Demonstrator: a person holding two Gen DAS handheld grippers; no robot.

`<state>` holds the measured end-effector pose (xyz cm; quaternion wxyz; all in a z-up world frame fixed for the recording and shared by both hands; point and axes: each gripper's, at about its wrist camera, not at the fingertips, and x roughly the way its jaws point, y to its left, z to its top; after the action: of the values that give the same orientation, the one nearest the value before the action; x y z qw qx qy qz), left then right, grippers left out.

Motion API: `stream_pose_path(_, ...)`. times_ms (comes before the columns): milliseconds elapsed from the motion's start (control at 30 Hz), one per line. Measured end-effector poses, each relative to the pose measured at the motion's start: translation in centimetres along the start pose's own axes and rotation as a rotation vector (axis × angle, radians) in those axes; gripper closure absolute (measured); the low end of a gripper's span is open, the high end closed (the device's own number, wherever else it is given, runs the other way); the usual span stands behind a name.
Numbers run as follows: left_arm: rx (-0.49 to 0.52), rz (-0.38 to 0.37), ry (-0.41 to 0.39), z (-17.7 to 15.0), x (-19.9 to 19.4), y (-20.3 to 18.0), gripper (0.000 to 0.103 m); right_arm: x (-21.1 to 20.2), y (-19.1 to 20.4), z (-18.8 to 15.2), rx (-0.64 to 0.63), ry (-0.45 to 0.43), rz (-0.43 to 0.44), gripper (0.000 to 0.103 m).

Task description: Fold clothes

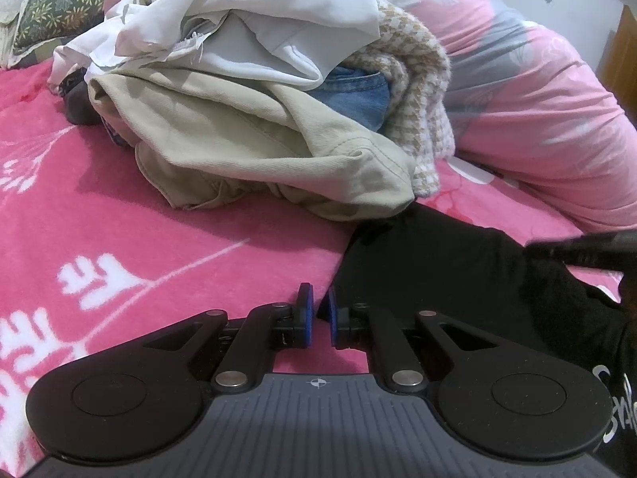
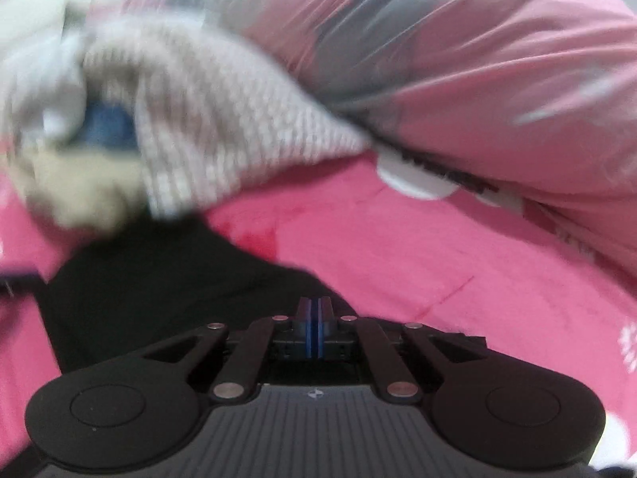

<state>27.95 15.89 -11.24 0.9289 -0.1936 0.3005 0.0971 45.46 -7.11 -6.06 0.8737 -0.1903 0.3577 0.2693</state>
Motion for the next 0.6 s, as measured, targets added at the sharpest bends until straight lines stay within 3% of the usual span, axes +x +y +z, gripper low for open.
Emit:
stream_pose_path(100,-0.004,-0.002,0.004,0.0,-0.1,0.0,0.095,1.4,-3.1,-2.0,0.006,0.066,-0.2,0.103)
stream_pose_path(233,-0.002,0.002,0.003,-0.1,-0.1,0.0,0.094,-0.6,-8.0,-3.3,0.249,0.0,-0.374,0.101)
stream_pose_path(333,0.0,0.003,0.002,-0.1,-0.1,-0.1,0.094,-2.4,-7.3,-3.3,0.26,-0.065,-0.268,0.1)
stream_pose_path(500,0.009,0.004,-0.001,-0.1,0.0,0.0,0.094,-2.5,-1.6,-1.7,0.071,-0.092,-0.004,0.1)
stream_pose_path(600,0.007,0.003,-0.001,-0.1,-0.1,0.0,0.094,-0.6,-0.3,0.0,0.058,-0.068,0.052,0.099)
